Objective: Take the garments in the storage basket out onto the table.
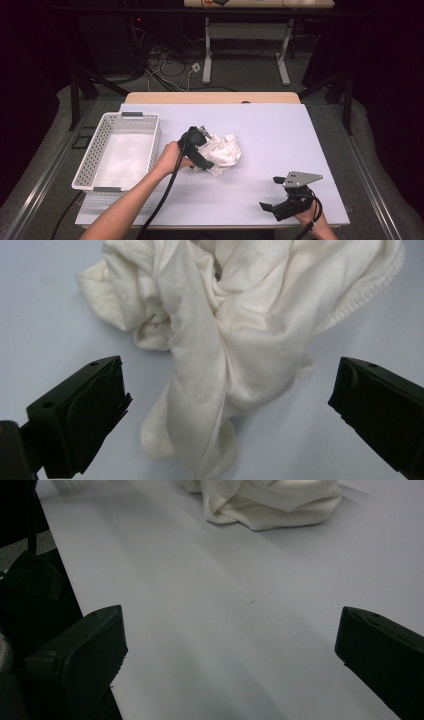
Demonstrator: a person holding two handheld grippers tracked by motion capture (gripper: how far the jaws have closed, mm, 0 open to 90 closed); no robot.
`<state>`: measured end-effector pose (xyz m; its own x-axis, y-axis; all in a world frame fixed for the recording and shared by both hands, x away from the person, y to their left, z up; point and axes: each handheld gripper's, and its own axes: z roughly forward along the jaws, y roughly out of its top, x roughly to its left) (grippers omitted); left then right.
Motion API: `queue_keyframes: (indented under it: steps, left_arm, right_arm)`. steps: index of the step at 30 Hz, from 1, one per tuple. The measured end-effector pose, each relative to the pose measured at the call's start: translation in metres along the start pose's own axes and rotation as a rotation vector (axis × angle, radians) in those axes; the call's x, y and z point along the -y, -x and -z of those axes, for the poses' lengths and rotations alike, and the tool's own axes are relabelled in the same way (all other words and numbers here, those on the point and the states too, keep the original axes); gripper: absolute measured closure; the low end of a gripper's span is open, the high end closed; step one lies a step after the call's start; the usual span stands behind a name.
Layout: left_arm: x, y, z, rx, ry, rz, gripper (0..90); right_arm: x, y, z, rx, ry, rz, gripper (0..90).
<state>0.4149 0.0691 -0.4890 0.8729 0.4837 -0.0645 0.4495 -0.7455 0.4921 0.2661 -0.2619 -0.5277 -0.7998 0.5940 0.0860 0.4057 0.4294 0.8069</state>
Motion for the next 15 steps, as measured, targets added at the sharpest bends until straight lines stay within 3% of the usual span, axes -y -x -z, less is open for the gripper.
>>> queue_keyframes:
  steps: [10,15]
  left_arm:
    - [0.024,-0.002,0.026,-0.025,0.015,0.002,0.3]
    - [0.037,-0.003,0.037,-0.033,0.039,0.028,0.2]
  right_arm:
    - [0.0,0.0,0.0,0.0,-0.001,-0.005,0.0]
    - [0.0,0.0,0.0,0.002,-0.001,-0.003,0.0]
